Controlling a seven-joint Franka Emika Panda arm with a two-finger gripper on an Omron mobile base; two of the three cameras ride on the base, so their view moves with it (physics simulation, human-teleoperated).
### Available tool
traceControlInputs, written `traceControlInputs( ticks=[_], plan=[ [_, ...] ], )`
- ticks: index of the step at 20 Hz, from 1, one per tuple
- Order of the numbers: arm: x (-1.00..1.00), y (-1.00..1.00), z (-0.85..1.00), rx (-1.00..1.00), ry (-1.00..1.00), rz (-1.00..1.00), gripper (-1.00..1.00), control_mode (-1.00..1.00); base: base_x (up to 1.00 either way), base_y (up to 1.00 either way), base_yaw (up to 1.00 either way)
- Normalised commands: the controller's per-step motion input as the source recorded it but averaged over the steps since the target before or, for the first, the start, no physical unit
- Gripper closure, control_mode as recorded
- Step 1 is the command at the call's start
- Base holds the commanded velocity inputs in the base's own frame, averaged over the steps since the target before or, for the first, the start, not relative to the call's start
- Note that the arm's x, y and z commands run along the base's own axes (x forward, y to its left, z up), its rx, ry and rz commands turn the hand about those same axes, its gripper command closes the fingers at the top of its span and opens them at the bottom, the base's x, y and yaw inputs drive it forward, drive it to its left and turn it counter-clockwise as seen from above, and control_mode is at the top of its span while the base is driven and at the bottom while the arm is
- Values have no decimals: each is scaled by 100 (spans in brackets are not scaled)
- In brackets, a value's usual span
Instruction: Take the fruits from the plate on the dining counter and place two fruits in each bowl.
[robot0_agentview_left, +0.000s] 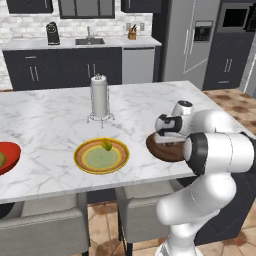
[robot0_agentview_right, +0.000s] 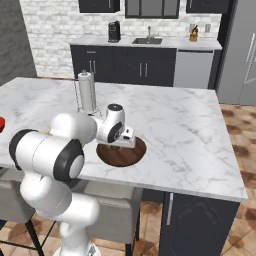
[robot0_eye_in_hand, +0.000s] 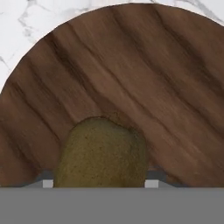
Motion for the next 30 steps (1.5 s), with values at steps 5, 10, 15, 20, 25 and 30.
traceControlInputs(
  ticks=[5,10,15,20,25,30],
  plan=[
    [40,0,0,0,3,0,100,-100,0,0,0],
    [4,0,-8,0,1,0,100,-100,0,0,0],
    [-1,0,-26,0,0,0,100,-100,0,0,0],
    [0,0,-52,0,0,0,100,-100,0,0,0],
    [0,0,-6,0,0,0,100,-100,0,0,0],
    [0,0,0,0,0,0,100,-100,0,0,0]
  ],
)
